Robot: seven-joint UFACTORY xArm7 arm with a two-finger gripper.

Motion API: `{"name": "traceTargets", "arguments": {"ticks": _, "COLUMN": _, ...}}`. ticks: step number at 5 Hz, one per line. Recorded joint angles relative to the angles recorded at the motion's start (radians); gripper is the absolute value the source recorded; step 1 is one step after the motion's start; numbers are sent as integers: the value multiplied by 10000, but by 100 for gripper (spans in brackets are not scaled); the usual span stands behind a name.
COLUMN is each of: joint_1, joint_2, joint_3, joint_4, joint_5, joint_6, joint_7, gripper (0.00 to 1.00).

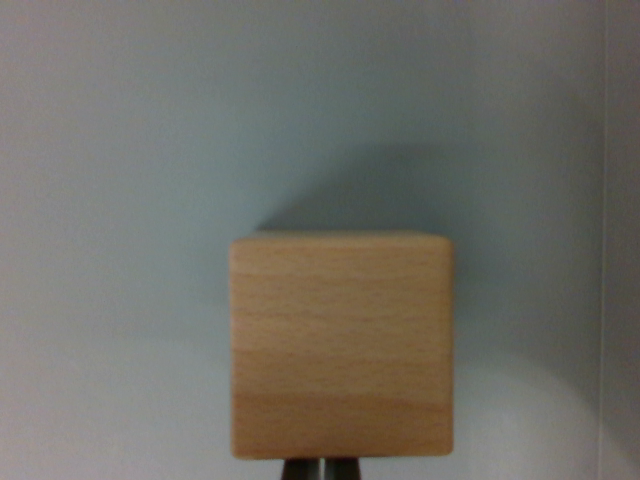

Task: Push wooden cube

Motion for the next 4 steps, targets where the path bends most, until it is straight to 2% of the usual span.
{"name": "traceTargets", "arguments": {"ticks": 1, "joint_1": 16, "joint_2": 252, "joint_3": 34, "joint_4": 395, "joint_5": 31, "joint_6": 145, "joint_7": 40, "gripper": 100}}
{"name": "traceTargets", "arguments": {"ticks": 2, "joint_1": 16, "joint_2": 252, "joint_3": 34, "joint_4": 395, "joint_5": 31, "joint_6": 145, "joint_7": 40, "gripper": 100}}
{"name": "traceTargets", "arguments": {"ticks": 3, "joint_1": 31, "joint_2": 483, "joint_3": 64, "joint_4": 756, "joint_5": 59, "joint_6": 278, "joint_7": 76, "gripper": 100}}
{"name": "traceTargets", "arguments": {"ticks": 4, "joint_1": 31, "joint_2": 483, "joint_3": 64, "joint_4": 756, "joint_5": 59, "joint_6": 278, "joint_7": 76, "gripper": 100}}
